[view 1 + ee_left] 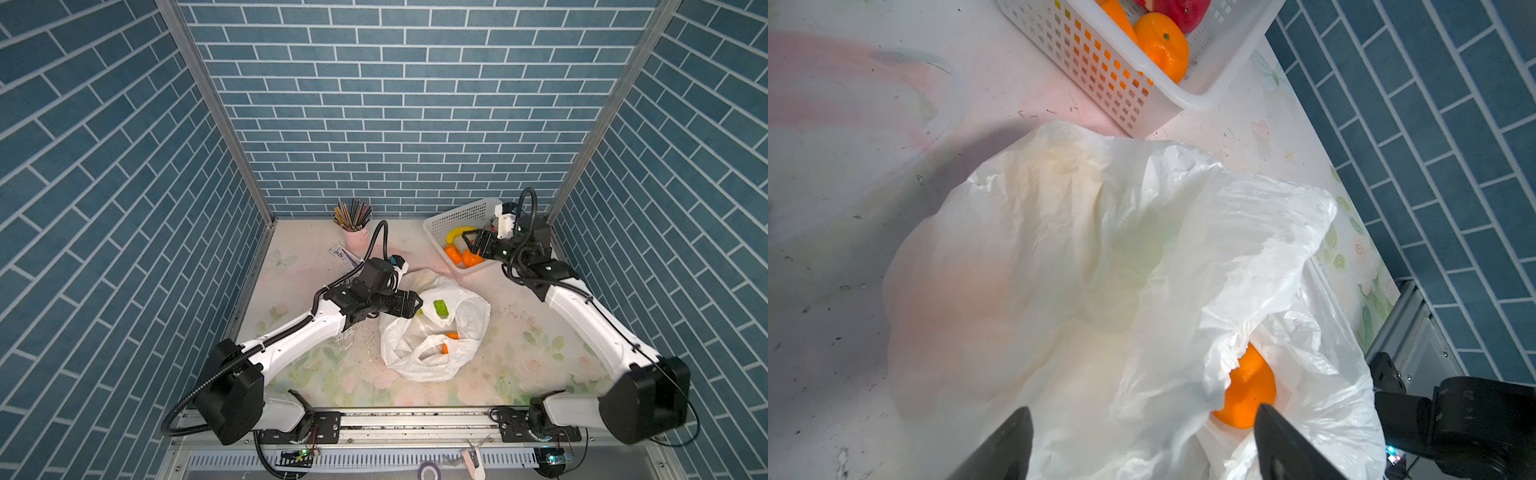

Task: Untie the knot of the plastic bag and take out the fruit
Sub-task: Place the fruit in the basket, then pick up the fruit from the plastic bag.

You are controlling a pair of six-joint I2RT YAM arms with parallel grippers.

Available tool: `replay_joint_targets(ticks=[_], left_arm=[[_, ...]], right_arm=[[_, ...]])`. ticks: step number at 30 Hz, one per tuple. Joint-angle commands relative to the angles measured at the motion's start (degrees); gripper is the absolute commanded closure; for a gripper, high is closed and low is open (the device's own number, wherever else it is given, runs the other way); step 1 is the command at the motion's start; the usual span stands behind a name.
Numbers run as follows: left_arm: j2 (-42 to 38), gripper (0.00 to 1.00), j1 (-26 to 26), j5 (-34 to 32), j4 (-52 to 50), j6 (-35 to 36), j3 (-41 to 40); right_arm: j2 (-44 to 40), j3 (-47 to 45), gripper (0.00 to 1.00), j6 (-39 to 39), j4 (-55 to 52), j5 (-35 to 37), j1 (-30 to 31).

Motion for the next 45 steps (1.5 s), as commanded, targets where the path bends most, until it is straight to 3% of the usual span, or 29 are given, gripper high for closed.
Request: replay_joint_targets(ticks=[1,6,15,18,29,37,45], left_arm=[[2.1,0.19,0.1,1.8,1.4,1.0,0.0],[4.8,0.29,0.3,0.1,1.1,0.5,1.9],[8.1,0.76,1.2,-2.3,0.0,-1.6,7.0],[8.0,0.84,1.7,-2.0,0.2,-2.5,8.2],[4.7,0.86,2.0,-2.0,1.6,-3.8,8.9],[2.1,0.86,2.1,-4.6,2.0,-3.8,7.4],[0.3,0.86,2.9,-6.1,3.0,-4.7,5.0]], right_arm=[[-5.6,-4.8,0.29,0.4,-6.8,5.1,5.7],[-13.4,-11.7,0.30,4.4,-8.7,8.9,17.0],[-13.8,-20.1,0.31,6.2,-5.6,11.7,30.2],[-11.6,-22.4,0.31,5.8,-2.8,11.4,31.8],[1.2,-21.6,0.31,7.3,4.7,18.1,32.1],[13.1,-14.7,0.22,8.7,5.7,24.4,29.9],[21.6,-9.7,0.21,5.2,11.1,22.4,26.9]])
